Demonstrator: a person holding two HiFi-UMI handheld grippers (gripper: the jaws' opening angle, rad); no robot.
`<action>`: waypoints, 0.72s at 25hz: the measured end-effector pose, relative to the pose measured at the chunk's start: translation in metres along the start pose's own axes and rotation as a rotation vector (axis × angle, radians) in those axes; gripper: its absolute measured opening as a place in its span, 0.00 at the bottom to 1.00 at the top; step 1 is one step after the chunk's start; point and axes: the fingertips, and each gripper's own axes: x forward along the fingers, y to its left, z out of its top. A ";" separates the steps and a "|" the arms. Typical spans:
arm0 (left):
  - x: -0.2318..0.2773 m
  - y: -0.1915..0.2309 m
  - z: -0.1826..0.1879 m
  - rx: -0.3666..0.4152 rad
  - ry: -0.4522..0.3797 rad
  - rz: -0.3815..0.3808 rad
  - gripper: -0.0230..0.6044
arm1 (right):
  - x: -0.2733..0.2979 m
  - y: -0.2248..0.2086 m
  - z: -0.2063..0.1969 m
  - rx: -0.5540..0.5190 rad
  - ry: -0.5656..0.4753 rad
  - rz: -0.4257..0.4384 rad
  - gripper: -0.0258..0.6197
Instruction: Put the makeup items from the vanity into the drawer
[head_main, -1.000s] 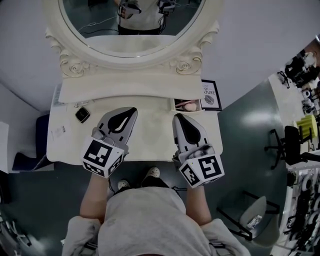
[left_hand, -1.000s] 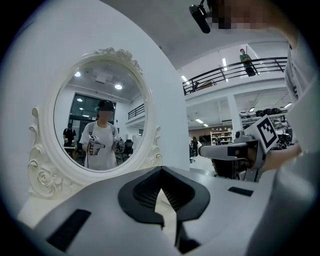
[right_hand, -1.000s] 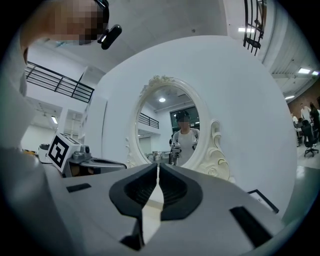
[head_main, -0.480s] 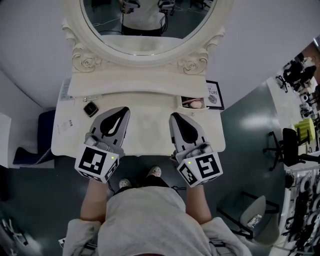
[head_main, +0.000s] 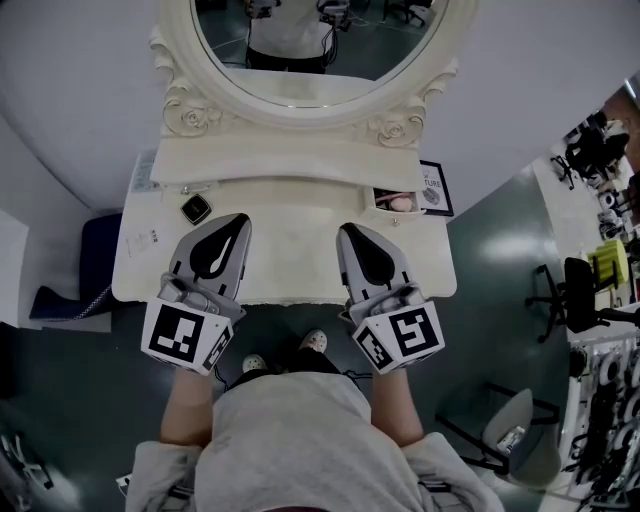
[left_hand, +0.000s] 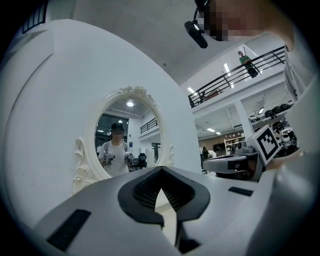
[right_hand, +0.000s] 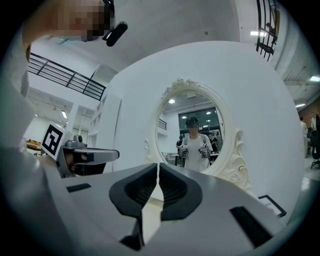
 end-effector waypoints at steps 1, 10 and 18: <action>-0.004 0.001 0.002 0.005 -0.004 0.003 0.06 | -0.001 0.004 0.000 -0.002 -0.001 0.001 0.08; -0.041 0.010 0.017 0.032 -0.043 0.024 0.06 | -0.004 0.037 0.004 -0.015 -0.016 0.000 0.08; -0.065 0.017 0.018 0.054 -0.049 0.032 0.06 | -0.011 0.058 0.005 -0.011 -0.028 -0.022 0.08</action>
